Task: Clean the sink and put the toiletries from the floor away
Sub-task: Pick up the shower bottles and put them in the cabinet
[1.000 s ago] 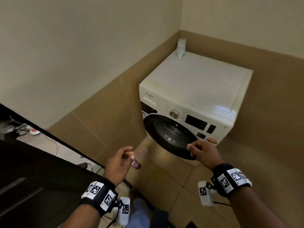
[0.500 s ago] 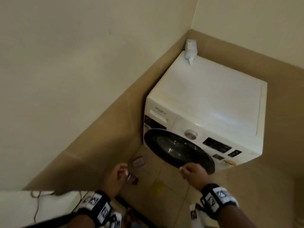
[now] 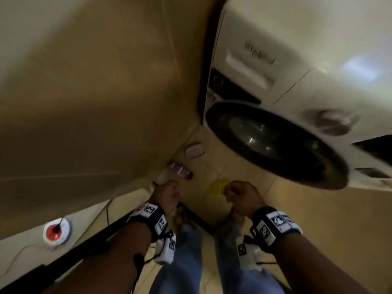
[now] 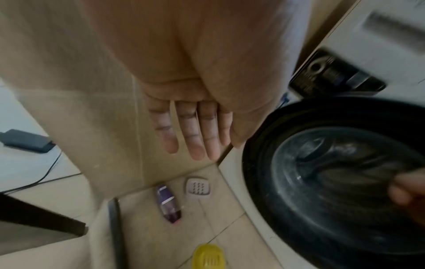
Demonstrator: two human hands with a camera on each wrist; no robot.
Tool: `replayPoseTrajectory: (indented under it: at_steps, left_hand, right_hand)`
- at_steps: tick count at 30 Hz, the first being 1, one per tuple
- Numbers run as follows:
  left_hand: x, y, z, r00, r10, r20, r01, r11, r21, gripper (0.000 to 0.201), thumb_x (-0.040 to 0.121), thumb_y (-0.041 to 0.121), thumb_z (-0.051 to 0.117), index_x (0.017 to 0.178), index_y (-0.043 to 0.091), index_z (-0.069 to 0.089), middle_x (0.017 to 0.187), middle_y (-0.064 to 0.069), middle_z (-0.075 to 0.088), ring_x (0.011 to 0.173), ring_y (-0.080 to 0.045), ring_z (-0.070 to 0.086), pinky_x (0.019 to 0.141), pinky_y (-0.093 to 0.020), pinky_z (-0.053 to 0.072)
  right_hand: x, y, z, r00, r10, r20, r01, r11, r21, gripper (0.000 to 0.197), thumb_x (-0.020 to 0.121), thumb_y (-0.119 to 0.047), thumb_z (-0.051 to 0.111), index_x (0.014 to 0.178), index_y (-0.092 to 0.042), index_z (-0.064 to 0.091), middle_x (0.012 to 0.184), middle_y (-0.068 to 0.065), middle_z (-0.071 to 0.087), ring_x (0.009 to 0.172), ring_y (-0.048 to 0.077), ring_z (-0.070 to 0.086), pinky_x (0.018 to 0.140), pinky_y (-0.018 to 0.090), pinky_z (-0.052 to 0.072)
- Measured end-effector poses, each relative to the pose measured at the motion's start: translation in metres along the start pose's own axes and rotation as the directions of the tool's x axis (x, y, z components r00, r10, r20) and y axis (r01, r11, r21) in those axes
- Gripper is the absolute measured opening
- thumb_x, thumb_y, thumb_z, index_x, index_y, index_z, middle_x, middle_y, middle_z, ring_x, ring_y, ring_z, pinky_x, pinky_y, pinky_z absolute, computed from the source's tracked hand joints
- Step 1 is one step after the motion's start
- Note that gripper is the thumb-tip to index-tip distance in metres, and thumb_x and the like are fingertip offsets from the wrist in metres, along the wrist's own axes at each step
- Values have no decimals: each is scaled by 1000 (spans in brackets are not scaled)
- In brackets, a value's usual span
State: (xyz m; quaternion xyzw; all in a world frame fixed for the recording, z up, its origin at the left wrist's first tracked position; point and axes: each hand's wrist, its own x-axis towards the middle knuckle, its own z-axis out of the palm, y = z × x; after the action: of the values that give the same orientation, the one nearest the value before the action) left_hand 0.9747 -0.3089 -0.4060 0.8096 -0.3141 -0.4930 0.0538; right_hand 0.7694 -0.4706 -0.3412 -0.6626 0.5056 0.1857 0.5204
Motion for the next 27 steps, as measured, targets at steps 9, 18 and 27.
replayPoseTrajectory:
  at_steps: [9, 18, 27]
  left_hand:
    - [248, -131, 133, 990, -102, 99, 59, 927, 371, 71, 101, 33, 51, 158, 13, 16, 163, -14, 20, 149, -33, 24, 121, -45, 24]
    - [361, -161, 220, 994, 100, -52, -37, 727, 686, 55, 106, 21, 32, 158, 16, 15, 166, -13, 10, 152, -36, 9, 120, -59, 13]
    - [402, -170, 216, 995, 97, -24, -46, 658, 751, 68, 92, 38, 51, 152, 14, 28, 152, -20, 32, 136, -46, 34, 107, -65, 31]
  right_hand:
    - [208, 115, 138, 999, 33, 23, -36, 988, 152, 27, 87, -30, 62, 94, -7, 74, 91, 10, 74, 80, 22, 64, 80, 36, 54]
    - [283, 207, 183, 999, 35, 42, -36, 999, 18, 21, 95, -24, 58, 94, -10, 75, 84, 4, 73, 69, 17, 61, 79, 37, 55]
    - [295, 238, 171, 998, 59, 24, -59, 998, 38, 22, 95, -28, 59, 84, -14, 72, 76, -4, 70, 64, 13, 59, 71, 30, 51]
